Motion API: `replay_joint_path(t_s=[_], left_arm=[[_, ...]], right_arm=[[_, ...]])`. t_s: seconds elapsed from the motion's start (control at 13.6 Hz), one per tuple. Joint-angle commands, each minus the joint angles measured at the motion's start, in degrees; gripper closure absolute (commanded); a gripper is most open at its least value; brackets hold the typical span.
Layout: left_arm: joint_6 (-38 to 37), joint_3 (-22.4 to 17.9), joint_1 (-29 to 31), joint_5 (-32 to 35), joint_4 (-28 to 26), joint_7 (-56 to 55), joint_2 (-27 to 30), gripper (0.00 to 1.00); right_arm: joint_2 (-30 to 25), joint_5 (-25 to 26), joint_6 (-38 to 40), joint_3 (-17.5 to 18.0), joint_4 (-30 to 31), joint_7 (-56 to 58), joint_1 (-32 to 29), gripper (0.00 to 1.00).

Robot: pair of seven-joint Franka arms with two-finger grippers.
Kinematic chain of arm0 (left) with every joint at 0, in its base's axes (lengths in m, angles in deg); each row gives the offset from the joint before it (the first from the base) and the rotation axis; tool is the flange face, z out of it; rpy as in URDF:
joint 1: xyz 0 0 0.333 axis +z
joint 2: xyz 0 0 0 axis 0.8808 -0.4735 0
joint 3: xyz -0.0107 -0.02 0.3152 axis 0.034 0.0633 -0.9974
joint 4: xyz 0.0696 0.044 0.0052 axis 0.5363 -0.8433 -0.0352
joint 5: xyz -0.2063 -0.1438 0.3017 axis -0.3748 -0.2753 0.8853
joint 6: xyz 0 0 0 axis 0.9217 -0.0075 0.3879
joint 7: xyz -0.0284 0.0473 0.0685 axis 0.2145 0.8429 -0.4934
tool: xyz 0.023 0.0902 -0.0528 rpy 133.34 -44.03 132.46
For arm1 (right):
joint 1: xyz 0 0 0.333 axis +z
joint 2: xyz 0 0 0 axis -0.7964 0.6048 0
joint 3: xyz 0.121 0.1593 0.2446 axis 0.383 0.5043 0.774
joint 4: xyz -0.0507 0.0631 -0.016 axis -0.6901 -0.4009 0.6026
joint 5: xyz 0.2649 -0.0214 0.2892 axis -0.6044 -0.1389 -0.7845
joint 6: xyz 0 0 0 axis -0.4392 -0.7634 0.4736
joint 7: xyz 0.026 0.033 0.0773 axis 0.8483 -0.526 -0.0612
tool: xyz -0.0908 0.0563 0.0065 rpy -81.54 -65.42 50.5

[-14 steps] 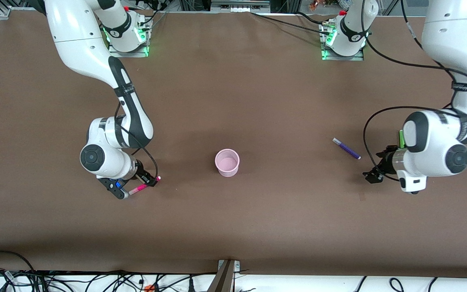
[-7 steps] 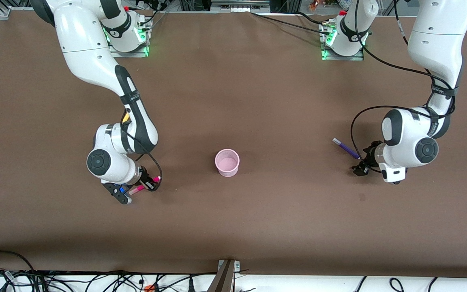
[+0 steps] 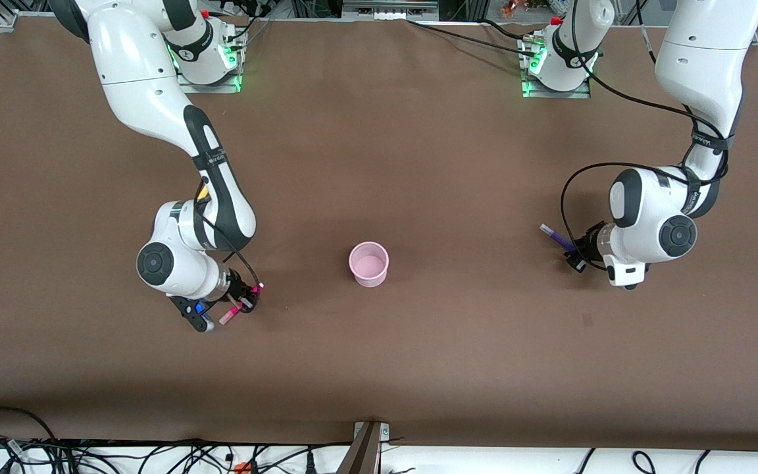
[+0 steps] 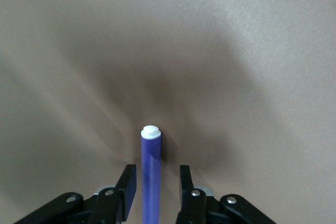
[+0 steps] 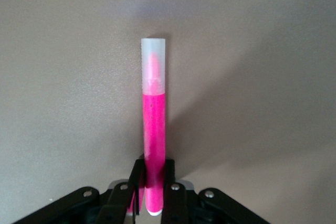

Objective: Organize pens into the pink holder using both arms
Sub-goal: 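Carry the pink marker with the right gripper over the pink cup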

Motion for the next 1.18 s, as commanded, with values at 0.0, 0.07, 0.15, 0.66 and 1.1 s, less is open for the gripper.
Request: replay_joint_path(t_s=[0.0, 0.07, 0.15, 0.66, 1.1], left_arm=[[0.7, -0.1, -0.2, -0.5, -2.3, 0.6, 1.7, 0.59], [0.7, -0.1, -0.1, -0.5, -2.4, 0.7, 1.6, 0.59], [0.8, -0.1, 0.0, -0.4, -2.8, 0.8, 1.6, 0.59], [1.0, -0.1, 0.0, 0.7, -2.8, 0.8, 0.9, 0.96], [0.4, 0.0, -0.1, 0.8, -1.7, 0.5, 3.4, 1.00]], right_arm=[[-0.5, -1.6, 3.1, 1.0, -1.0, 0.2, 0.3, 1.00], [-1.8, -1.9, 5.9, 2.1, -1.5, -0.4, 0.3, 1.00], [-2.8, -3.5, 10.7, 2.3, -2.6, -0.7, 0.2, 1.00], [-7.1, -39.3, 25.1, 2.4, -5.3, -6.6, 0.4, 1.00], [-3.5, -61.3, 17.6, 6.0, -6.1, -11.7, 3.6, 1.00]])
